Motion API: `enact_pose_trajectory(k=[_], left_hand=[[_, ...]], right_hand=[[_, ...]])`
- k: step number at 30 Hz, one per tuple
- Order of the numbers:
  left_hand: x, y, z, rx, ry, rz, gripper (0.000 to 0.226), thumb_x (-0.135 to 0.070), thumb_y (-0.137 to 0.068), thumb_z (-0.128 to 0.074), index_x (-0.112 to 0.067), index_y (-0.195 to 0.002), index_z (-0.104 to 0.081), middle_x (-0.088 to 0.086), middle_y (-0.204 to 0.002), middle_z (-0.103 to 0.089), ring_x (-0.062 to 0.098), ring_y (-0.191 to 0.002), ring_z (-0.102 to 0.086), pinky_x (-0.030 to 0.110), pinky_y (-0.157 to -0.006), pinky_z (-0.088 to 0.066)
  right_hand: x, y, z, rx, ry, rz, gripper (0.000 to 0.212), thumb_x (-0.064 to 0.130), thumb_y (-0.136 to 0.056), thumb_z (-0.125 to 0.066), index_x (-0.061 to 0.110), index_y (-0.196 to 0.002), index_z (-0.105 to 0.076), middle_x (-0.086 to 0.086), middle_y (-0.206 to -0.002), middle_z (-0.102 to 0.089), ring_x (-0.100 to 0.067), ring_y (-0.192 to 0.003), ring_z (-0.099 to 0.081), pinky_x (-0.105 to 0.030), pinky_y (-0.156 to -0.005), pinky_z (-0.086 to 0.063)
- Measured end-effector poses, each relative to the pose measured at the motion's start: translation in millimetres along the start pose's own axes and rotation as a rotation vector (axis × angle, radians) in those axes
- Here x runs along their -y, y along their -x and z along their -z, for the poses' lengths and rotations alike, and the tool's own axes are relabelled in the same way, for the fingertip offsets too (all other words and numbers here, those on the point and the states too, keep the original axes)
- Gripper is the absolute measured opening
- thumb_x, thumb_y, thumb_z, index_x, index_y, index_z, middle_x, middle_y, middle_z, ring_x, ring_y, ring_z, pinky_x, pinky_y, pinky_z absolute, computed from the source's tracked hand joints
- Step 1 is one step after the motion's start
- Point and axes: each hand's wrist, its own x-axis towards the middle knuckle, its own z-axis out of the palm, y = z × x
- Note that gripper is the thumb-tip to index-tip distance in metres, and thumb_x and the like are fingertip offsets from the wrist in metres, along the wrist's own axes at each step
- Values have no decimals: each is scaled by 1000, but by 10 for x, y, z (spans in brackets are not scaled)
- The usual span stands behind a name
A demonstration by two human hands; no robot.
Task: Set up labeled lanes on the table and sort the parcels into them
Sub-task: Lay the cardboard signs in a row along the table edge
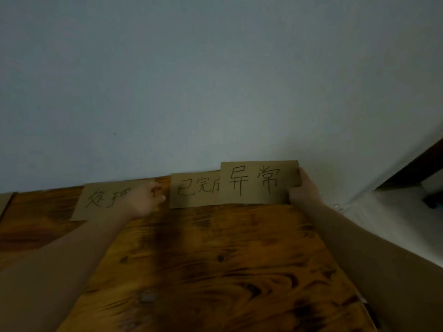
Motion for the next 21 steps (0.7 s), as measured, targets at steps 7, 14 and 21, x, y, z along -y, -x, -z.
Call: enact_pose_trajectory(k=[7, 14, 21], left_hand=[[141, -256, -201, -23, -287, 98, 51, -27, -97, -49, -15, -144, -34, 12, -149, -35, 30, -131, -41, 36, -105, -35], [586, -686, -242, -47, -463, 211, 61, -33, -98, -44, -21, -151, -16, 10, -158, -9, 31, -145, -9, 42, -116, -10], [875, -953, -336, -74, -512, 248, 58, -38, -100, -34, -26, -151, -9, 12, -159, -3, 33, -145, -1, 40, -117, -2]], right_hand=[[-349, -578, 62, -5, 41, -54, 65, -7, -87, -40, 24, -144, -34, -13, -132, -52, -34, -108, -52, -44, -90, -49], [-547, -968, -116, 18, -12, -179, 67, 6, -89, -54, 24, -148, -28, -8, -139, -48, -35, -121, -49, -50, -98, -46], [-650, -1167, -233, 21, 25, -219, 77, 25, -88, -67, 22, -151, -23, -12, -146, -41, -38, -129, -42, -53, -105, -39]])
